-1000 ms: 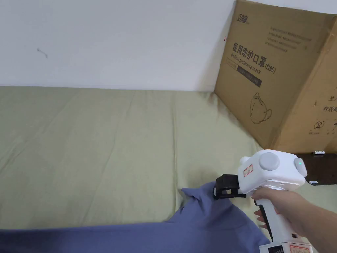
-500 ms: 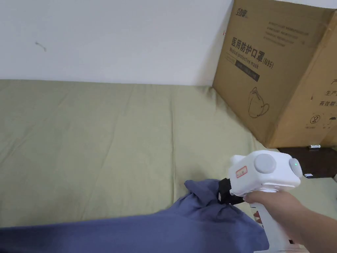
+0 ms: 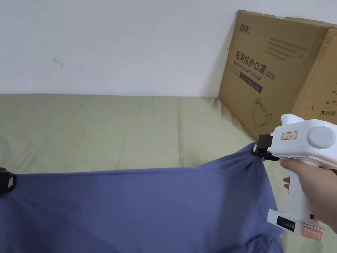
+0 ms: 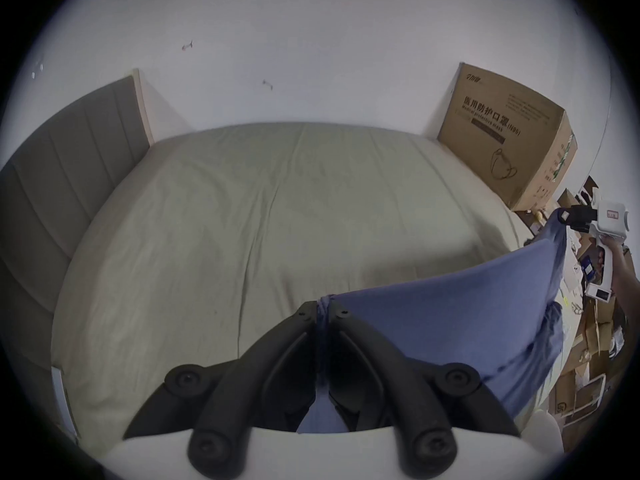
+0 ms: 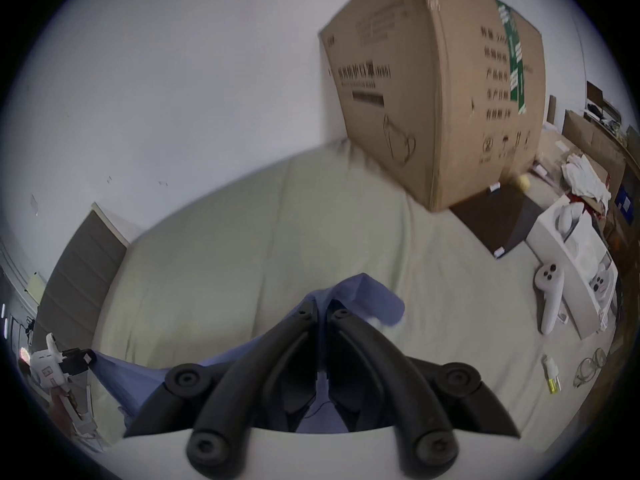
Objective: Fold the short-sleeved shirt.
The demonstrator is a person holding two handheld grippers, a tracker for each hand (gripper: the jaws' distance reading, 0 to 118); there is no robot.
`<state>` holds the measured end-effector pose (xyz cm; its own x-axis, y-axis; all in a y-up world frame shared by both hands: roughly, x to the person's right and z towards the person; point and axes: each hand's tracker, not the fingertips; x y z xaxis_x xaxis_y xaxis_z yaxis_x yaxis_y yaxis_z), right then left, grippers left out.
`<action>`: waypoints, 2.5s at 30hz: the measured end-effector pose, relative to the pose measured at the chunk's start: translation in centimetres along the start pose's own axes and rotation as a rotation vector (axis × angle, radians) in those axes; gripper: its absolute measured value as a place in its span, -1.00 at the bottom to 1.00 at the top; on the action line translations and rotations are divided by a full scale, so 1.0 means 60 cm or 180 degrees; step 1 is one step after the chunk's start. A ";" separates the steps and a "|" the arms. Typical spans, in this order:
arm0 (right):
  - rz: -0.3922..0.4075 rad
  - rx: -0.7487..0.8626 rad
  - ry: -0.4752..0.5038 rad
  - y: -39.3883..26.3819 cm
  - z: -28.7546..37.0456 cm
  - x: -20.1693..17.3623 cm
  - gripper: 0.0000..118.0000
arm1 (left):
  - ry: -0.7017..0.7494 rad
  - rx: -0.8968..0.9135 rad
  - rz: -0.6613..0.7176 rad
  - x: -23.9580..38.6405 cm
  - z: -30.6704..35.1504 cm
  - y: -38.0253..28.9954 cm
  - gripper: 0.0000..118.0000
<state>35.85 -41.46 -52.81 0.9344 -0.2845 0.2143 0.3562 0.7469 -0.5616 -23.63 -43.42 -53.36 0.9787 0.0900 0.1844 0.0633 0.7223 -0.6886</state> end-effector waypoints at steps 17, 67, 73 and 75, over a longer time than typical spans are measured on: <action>-0.0110 -0.0973 -0.0299 -0.362 0.163 0.173 -0.94 | -0.0359 -0.0669 0.0010 0.021 0.120 -0.345 -0.77; 0.1309 0.1374 0.0604 -0.398 0.374 -0.221 -1.00 | -0.2148 -0.0337 0.2489 -0.272 0.076 -0.386 1.00; 0.1544 0.1061 0.0671 -0.417 0.346 -0.254 -1.00 | -0.3132 -0.0394 0.2928 -0.215 0.000 -0.440 1.00; 0.1607 0.0982 0.0709 -0.419 0.338 -0.263 -1.00 | -0.3490 -0.0556 0.2921 -0.177 -0.040 -0.439 1.00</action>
<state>12.14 -43.58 -25.86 0.9768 0.0548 -0.2072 -0.1141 0.9513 -0.2865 -35.23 -65.06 -38.84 0.0507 0.9985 0.0182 -0.3937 0.0367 -0.9185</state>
